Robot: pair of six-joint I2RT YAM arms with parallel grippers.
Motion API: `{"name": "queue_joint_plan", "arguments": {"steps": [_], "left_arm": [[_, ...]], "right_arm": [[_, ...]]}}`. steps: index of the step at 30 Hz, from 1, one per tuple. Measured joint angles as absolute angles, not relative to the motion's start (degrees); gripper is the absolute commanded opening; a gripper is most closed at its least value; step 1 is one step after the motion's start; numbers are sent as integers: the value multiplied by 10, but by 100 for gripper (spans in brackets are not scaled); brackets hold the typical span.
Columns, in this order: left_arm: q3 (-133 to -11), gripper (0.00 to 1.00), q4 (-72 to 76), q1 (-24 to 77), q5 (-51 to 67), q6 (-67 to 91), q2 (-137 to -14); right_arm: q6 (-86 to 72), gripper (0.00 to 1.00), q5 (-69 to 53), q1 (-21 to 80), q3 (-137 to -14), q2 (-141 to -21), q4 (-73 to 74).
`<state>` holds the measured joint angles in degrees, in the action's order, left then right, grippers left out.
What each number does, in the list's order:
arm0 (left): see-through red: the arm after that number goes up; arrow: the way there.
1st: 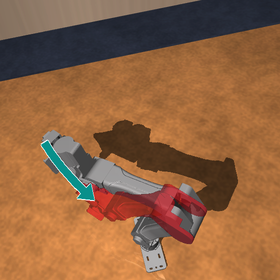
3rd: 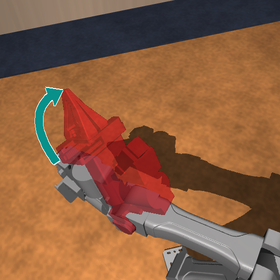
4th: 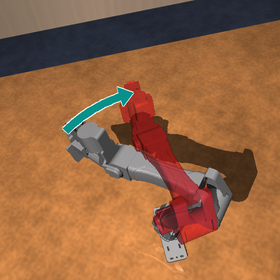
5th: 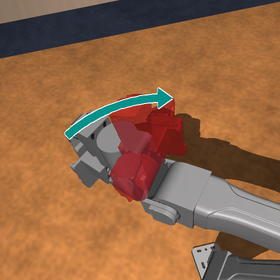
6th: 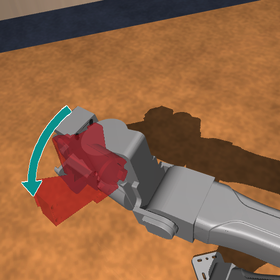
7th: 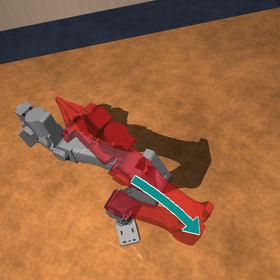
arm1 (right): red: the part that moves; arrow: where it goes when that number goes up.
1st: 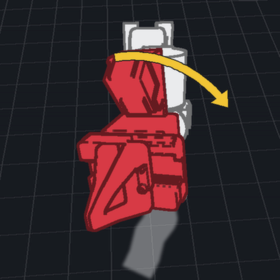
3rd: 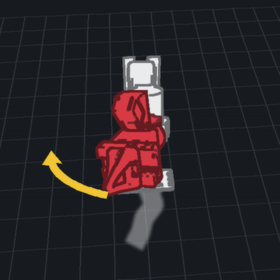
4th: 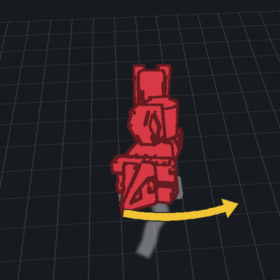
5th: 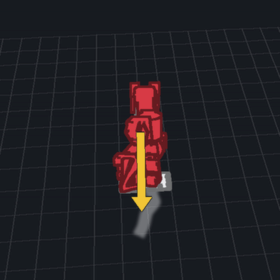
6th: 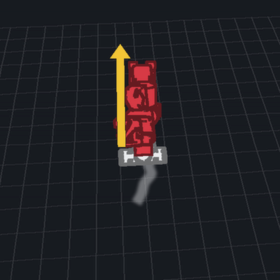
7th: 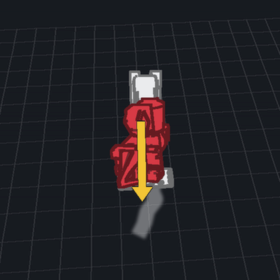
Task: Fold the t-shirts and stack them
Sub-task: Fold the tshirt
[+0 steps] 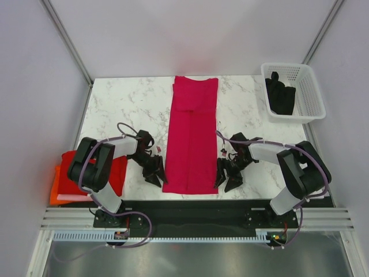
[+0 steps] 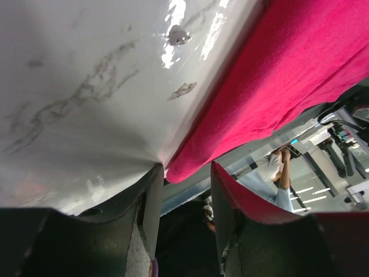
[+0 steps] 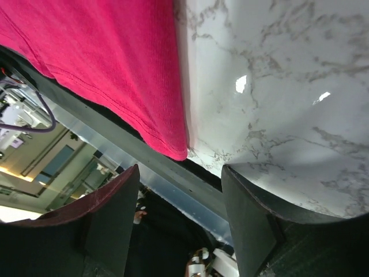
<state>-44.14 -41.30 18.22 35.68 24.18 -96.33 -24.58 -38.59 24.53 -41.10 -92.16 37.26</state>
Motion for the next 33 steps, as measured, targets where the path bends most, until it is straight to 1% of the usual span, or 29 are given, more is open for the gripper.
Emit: {"name": "queue_joint_plan", "arguments": {"steps": [8, 17, 23, 24, 26, 27, 28, 29, 31, 33], "left_arm": [[-426, 46, -390, 187, 364, 277, -957], [-408, 40, -371, 187, 361, 287, -939], [-401, 31, -364, 188, 359, 290, -936], [-401, 28, -363, 188, 358, 290, -936], [-401, 25, -361, 188, 356, 290, -936], [-401, 21, -358, 189, 356, 290, -936], [-401, 17, -355, 189, 356, 289, -936], [-401, 10, -352, 189, 356, 289, -936], [-401, 2, -346, 189, 353, 289, -936], [-403, 2, -342, 189, 351, 289, -935]], "right_arm": [[-286, 66, -399, 253, -439, -973, 391], [-307, 61, -397, 276, -449, -982, 376], [-322, 47, -392, 280, -451, -986, 349], [-324, 40, -392, 281, -451, -987, 342], [-328, 30, -388, 281, -450, -989, 328], [-330, 19, -385, 282, -450, -990, 319], [-328, 10, -384, 282, -450, -990, 313], [-328, 0, -380, 282, -449, -991, 304], [-333, 0, -376, 282, -449, -991, 296], [-332, 0, -373, 280, -449, -988, 292]]}}
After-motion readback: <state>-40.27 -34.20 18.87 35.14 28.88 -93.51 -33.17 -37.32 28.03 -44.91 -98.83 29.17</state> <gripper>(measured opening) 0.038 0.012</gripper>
